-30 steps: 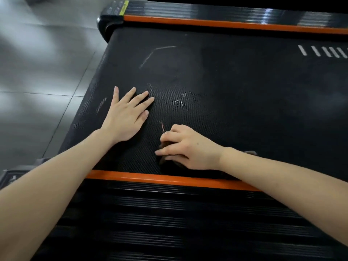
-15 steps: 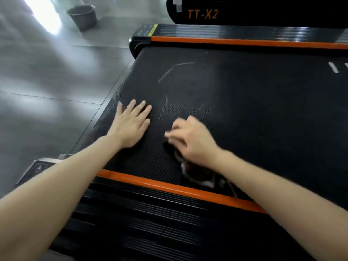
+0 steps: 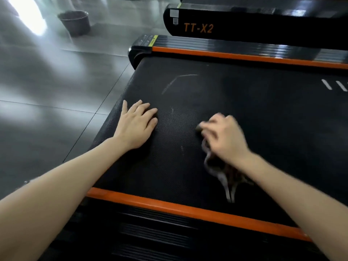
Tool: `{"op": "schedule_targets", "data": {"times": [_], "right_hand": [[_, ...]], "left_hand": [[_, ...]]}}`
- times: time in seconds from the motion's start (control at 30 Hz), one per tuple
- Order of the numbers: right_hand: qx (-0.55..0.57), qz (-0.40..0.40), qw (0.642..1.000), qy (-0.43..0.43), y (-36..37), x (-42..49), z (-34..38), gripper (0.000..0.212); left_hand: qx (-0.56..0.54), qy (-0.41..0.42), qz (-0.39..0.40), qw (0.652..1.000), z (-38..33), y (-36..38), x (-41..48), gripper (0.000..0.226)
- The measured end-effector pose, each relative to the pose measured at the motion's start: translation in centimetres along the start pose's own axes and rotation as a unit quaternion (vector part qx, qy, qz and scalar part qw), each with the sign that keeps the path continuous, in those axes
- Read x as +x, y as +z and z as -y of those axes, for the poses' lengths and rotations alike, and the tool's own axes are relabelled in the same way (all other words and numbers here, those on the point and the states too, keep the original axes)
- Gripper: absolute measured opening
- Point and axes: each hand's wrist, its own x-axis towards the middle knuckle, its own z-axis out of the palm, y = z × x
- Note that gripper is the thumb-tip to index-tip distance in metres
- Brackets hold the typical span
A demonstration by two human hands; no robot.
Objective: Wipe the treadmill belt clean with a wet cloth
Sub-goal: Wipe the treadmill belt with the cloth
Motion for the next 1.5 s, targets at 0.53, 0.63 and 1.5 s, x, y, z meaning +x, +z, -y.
{"op": "schedule_targets", "data": {"times": [0.53, 0.63, 1.5], "right_hand": [[-0.061, -0.019, 0.995, 0.078, 2.7, 4.1, 4.0, 0.033], [0.018, 0.097, 0.99, -0.098, 2.2, 0.3, 10.4, 0.029], [-0.142, -0.083, 0.963, 0.214, 4.4, 12.6, -6.5, 0.04]], "left_hand": [[-0.019, 0.009, 0.068, 0.997, 5.8, 2.0, 11.2, 0.055], [-0.025, -0.004, 0.089, 0.996, 6.3, 2.1, 12.9, 0.056], [-0.057, 0.04, 0.072, 0.995, 7.2, 3.0, 15.9, 0.054]]}}
